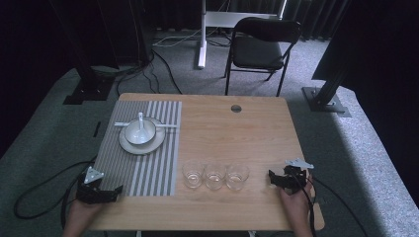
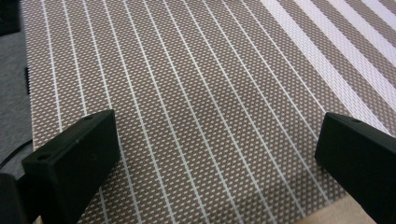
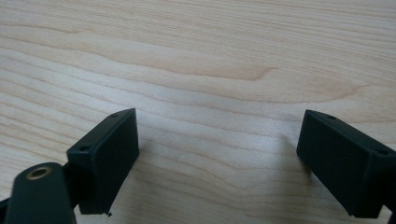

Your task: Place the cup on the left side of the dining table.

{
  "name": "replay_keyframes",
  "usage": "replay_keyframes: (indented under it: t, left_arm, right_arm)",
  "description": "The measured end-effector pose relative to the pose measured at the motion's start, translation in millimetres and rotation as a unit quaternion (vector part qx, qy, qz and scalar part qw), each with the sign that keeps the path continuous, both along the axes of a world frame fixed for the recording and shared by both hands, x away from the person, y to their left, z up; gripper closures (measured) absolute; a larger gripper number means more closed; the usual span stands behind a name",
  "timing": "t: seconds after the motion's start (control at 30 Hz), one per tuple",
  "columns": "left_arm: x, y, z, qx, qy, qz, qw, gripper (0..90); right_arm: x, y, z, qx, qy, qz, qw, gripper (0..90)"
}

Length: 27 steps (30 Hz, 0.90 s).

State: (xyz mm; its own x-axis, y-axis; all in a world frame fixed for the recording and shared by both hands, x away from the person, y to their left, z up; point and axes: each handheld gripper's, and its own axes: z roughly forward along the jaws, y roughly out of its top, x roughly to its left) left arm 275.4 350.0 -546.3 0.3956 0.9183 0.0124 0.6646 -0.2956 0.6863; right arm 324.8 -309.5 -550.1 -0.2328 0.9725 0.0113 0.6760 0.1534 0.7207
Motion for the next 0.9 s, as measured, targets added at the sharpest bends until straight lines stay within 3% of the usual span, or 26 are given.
replay_keyframes:
  t: [0.13,0.7,0.9]
  left_arm:
    - [-0.3,4.0,0.2,-0.001,0.001,-0.02,0.9998,0.3]
    - [0.4,5.7,1.1,0.002,0.005,-0.032,0.9995,0.3]
    - [-0.8,6.9,5.0,-0.011,0.002,-0.042,0.999,0.4]
  right_arm:
    - [0.0,0.0,0.0,0.0,0.0,0.0,1.0,12.3]
    - [0.0,0.0,0.0,0.0,0.0,0.0,1.0,12.3]
    - [0.0,0.0,0.0,0.0,0.0,0.0,1.0,12.3]
